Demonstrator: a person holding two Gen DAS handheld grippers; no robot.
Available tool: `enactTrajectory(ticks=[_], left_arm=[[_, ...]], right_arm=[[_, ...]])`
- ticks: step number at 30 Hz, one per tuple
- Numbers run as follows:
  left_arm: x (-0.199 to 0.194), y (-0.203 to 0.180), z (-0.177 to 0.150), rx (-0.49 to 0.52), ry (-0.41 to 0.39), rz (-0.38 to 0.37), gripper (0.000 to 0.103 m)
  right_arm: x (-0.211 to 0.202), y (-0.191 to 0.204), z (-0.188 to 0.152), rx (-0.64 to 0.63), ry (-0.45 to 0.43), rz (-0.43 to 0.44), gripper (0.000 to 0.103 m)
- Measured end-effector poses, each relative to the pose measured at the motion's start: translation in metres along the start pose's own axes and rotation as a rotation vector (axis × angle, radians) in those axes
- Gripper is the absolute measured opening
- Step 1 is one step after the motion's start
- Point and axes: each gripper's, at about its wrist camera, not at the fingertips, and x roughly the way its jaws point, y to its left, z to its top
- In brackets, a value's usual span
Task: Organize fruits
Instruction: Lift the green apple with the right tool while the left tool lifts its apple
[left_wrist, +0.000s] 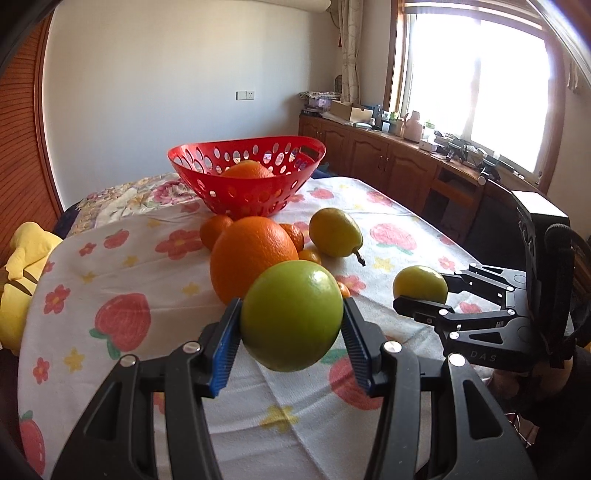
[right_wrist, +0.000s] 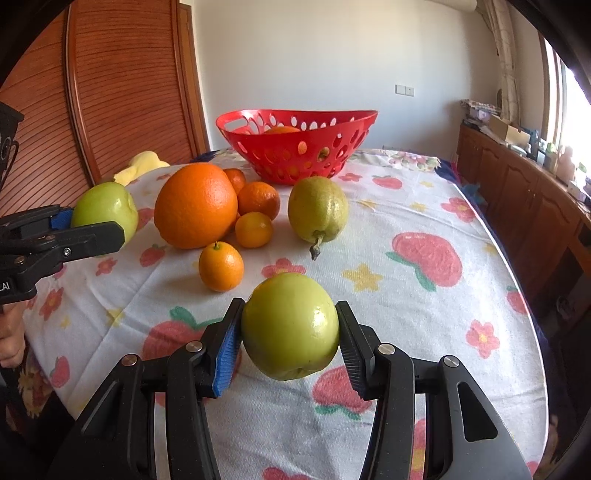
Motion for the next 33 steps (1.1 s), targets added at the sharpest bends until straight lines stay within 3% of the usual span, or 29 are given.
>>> enactTrajectory(ticks=[22,33], left_arm=[[-0.031,0.011,0.038,0.009,-0.105,0.028,0.051],[-0.030,0.020,0.055,-0.004,-0.116,0.033,0.051]], right_arm=[[-0.045,0.010,0.062,-0.088,-0.128,-0.003,0.050],[-0.048,0.006,0.089,-0.090,-0.158,-0.002,0.050]])
